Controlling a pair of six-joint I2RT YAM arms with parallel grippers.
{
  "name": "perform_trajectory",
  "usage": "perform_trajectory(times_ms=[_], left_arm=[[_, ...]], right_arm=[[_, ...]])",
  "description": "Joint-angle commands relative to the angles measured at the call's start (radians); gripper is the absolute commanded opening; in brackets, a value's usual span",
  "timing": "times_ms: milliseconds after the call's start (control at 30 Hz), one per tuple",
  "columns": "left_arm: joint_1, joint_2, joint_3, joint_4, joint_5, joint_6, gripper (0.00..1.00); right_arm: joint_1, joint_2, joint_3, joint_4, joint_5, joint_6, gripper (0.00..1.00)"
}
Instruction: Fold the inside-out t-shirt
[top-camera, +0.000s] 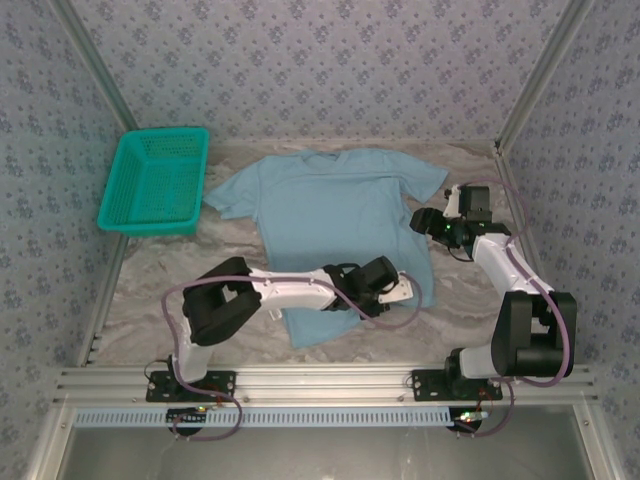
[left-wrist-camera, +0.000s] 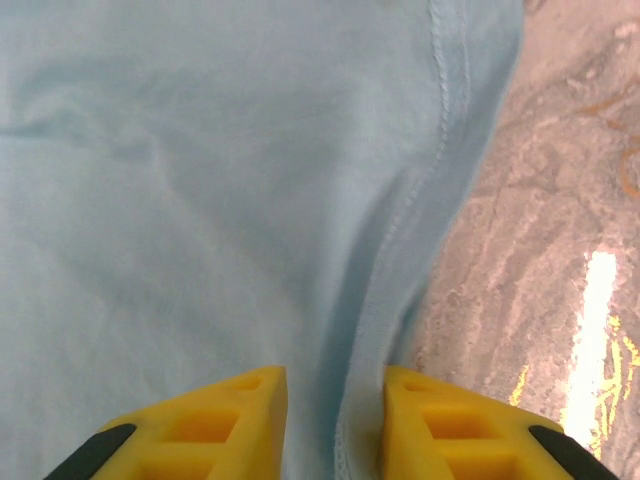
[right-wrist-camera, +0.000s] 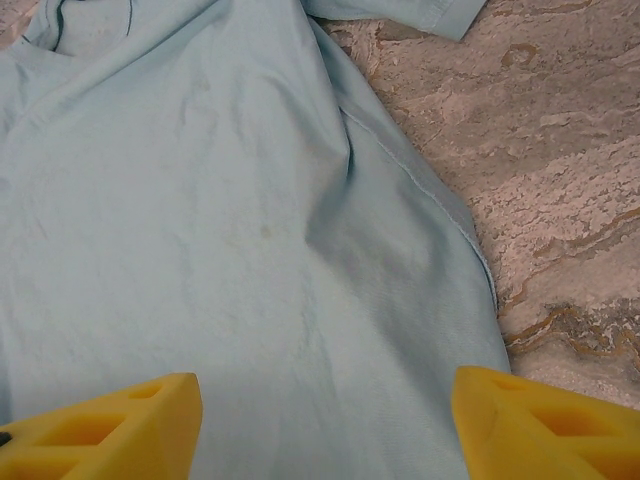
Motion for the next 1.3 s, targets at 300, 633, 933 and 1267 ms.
perform_trajectory(times_ms=[300,633,933,1267], left_arm=[[0.027,0.008,0.036,-0.065,0.132,-0.035,0.24],[0.036,0.038,0.059,-0.091,0.142,-0.034,0.09],[0.192,-0.173,-0.035,0.0,0.252,-0.3,0.0],[0.351,-0.285,0.001,-0.057,0.243,-0.429,0.0]], right_arm=[[-0.005,-0.004,-0.012,-0.003,-0.013,-0.019,0.69],[-0.005,-0.015,-0.013,-0.007,-0.013,-0.018,0.69],[0.024,-0.332,-0.057,-0.086,0.027,0.023,0.68],[0.461,-0.59,-0.33,0.068,-0.051,0.019,0.49]])
